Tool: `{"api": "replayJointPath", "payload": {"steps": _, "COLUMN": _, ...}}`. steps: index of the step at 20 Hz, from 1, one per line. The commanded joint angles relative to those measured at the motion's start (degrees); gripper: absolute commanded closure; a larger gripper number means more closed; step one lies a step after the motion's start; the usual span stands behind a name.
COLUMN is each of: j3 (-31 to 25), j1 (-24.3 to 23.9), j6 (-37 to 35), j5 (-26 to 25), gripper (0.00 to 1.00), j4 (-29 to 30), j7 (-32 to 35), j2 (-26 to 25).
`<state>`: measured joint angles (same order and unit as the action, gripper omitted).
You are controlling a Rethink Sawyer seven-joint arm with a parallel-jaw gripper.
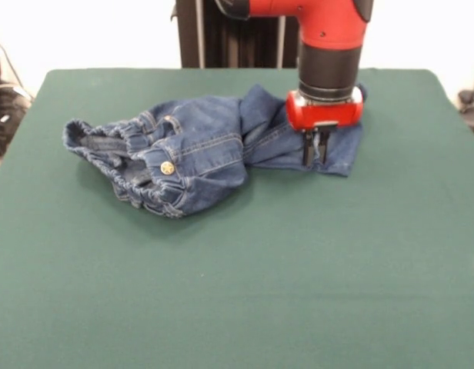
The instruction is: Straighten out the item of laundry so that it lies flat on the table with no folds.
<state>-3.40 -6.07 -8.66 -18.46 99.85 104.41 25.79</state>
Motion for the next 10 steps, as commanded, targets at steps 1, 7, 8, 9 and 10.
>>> {"api": "replayJointPath", "payload": {"steps": 1, "j3": -0.7, "j1": 0.4, "j6": -0.9, "j5": 2.5, "gripper": 1.00, "j4": 3.2, "j7": 9.5, "j2": 1.9}}
{"api": "replayJointPath", "payload": {"steps": 7, "j3": -2.3, "j1": -0.3, "j6": -6.0, "j5": 4.6, "gripper": 1.00, "j4": 7.0, "j7": 9.2, "j2": 11.5}}
{"api": "replayJointPath", "payload": {"steps": 8, "j3": -3.0, "j1": -0.7, "j6": -8.3, "j5": 5.5, "gripper": 1.00, "j4": 8.2, "j7": 8.9, "j2": 14.5}}
{"api": "replayJointPath", "payload": {"steps": 9, "j3": -3.8, "j1": -1.2, "j6": -10.4, "j5": 6.5, "gripper": 1.00, "j4": 9.8, "j7": 8.6, "j2": 17.6}}
{"api": "replayJointPath", "payload": {"steps": 10, "j3": -4.8, "j1": -1.9, "j6": -12.6, "j5": 7.4, "gripper": 1.00, "j4": 10.6, "j7": 7.9, "j2": 19.9}}
